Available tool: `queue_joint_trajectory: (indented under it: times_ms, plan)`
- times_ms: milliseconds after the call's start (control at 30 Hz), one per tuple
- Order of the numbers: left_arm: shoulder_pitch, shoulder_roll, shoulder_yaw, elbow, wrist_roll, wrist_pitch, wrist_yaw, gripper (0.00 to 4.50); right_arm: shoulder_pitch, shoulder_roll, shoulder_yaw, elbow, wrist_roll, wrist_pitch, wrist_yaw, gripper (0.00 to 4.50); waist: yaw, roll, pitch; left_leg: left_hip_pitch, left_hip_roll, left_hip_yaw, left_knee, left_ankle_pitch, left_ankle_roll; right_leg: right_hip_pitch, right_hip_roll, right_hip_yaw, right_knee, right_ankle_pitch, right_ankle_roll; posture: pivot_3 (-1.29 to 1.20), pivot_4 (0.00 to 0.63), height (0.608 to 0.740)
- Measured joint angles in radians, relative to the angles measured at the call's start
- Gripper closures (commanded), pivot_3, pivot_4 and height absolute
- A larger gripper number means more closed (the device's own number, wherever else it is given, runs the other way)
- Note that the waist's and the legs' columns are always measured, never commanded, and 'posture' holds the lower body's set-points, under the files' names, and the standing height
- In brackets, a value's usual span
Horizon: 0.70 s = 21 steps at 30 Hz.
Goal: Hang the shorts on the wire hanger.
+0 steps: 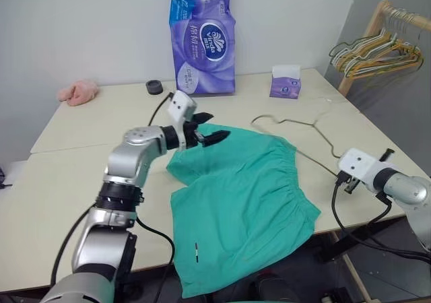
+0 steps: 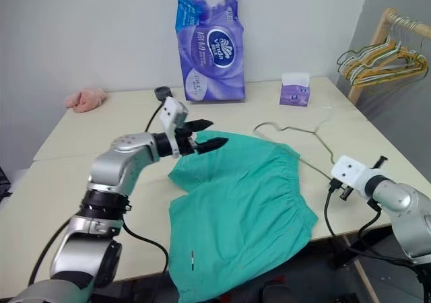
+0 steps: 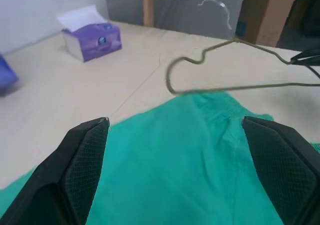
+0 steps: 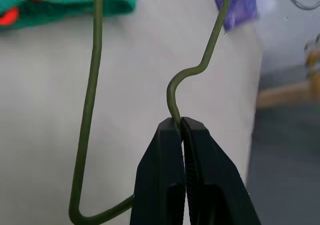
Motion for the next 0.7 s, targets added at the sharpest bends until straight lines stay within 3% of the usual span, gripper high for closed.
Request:
queue_joint_trajectory:
  times_ms: [300,633,700]
  plan:
    - [0.026,0.081,-0.106,0.066,-0.008,0.099,-0.27,0.01,-0.052,-0.031,0.042,0.02,-0.171,-0.407,-0.026,4.5,-0.024,0.0,0.0,-0.002,0.0,0.0,0.0,0.0,0.0,-0.002,-0.001,0.0,0.001,0.0,-0.001,-0.25,0.039,0.74]
    - [0.108,0.095,-0.199,0.009,0.009,0.111,-0.39,0.01,-0.098,0.029,0.049,0.019,-0.191,-0.541,-0.017,4.5,-0.028,-0.001,0.001,-0.002,0.0,0.0,0.001,0.0,0.0,-0.002,-0.001,0.0,0.002,0.0,-0.001,-0.26,0.045,0.74]
    - [0.111,0.095,-0.199,0.006,0.007,0.114,-0.41,0.39,-0.099,0.032,0.049,0.019,-0.191,-0.548,-0.009,4.5,-0.028,-0.001,0.001,-0.002,0.0,0.0,0.001,0.0,0.0,-0.002,-0.001,0.0,0.002,0.0,-0.001,-0.27,0.048,0.74]
